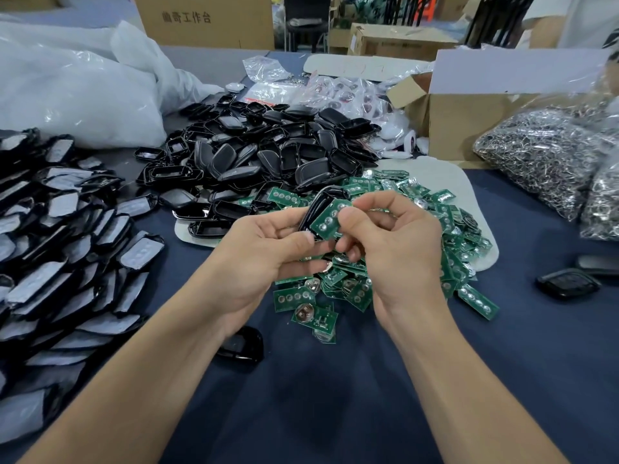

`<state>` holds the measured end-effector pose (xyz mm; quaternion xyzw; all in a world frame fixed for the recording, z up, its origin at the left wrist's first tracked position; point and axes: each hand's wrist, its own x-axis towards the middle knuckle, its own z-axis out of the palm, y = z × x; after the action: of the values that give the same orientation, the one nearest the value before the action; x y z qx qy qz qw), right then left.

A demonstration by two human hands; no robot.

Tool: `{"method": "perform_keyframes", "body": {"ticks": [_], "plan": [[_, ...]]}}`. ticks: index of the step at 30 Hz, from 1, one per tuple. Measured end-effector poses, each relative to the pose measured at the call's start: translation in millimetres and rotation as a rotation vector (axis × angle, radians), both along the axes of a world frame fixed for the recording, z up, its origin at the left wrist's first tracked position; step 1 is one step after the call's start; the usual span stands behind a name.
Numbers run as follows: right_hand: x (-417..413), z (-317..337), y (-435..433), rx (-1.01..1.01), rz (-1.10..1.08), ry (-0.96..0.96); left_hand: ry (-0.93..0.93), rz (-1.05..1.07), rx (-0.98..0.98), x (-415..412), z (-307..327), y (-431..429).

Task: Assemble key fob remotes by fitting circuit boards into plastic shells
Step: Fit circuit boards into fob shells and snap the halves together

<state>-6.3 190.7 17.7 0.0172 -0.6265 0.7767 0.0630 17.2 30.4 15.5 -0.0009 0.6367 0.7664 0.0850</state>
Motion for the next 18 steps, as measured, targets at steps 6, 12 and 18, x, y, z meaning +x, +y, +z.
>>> {"method": "perform_keyframes", "body": {"ticks": [6,12,18], "plan": [[-1.2,0.9,2.1,0.017,-0.035,-0.023,-0.117,0.15,0.08,-2.8,0.6,1.3],[-1.6,3.8,3.4,0.016,-0.049,-0.101,-0.157,0.249,0.202,-4.4,2.2,2.8],[1.8,7.3,0.5,-0.07,0.029,-0.192,-0.098,0.338,0.105,-2.3,-0.2,5.4]]}}
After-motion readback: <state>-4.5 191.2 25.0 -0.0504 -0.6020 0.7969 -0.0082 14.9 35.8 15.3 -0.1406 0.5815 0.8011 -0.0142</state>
